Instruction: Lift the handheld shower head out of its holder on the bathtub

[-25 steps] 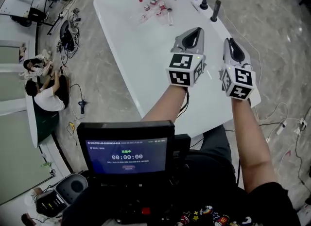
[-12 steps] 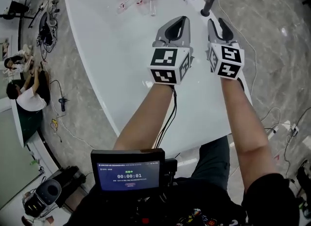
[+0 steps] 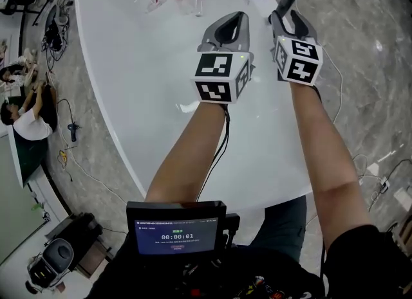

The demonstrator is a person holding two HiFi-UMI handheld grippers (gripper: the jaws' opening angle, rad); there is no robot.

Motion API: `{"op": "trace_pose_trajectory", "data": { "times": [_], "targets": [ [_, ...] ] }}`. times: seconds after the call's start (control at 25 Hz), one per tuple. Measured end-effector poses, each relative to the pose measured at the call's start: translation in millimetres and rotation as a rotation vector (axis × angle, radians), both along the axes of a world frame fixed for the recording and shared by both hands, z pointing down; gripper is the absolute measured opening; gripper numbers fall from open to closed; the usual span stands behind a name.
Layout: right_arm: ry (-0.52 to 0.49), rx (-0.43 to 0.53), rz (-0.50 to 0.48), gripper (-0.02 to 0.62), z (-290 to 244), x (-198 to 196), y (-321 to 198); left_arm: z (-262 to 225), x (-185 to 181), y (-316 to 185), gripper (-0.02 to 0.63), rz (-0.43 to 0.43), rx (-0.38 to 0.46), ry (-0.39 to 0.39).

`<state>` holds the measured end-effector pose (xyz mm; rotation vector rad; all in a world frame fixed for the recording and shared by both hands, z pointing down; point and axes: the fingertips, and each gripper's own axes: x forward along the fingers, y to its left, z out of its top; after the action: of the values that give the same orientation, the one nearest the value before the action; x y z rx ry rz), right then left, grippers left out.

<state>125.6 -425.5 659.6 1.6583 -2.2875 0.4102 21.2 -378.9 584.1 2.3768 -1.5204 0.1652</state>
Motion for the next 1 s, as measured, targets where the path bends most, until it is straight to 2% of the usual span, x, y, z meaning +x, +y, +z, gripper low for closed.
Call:
{"op": "trace_pose_trajectory", "data": {
  "times": [0.2,0.28,0.52,0.8,1.0],
  "targets": [
    [0.009,0.005,-0.008,0.199,10,-3,-24,17,2,-19,0.002,-0.013,-0.012,0.008],
    [0.011,0.008,-0.008,0.165,9,-3,-25,21,4,-21,0.000,-0.015,-0.021,0.013],
    [0.011,0.009,-0.018,0.155,9,-6,-21,23,7,-24,0.002,-0.008,-0.031,0.010],
    [-0.003,-0.001,-0.005,0.153,1,0,-15,7,6,-19,0.002,-0.004,-0.014,0.005],
    [-0.009,0.018,0.004,0.153,-23,1,-8,-16,3,-13,0.002,-0.009,0.005,0.007]
  ]
}}
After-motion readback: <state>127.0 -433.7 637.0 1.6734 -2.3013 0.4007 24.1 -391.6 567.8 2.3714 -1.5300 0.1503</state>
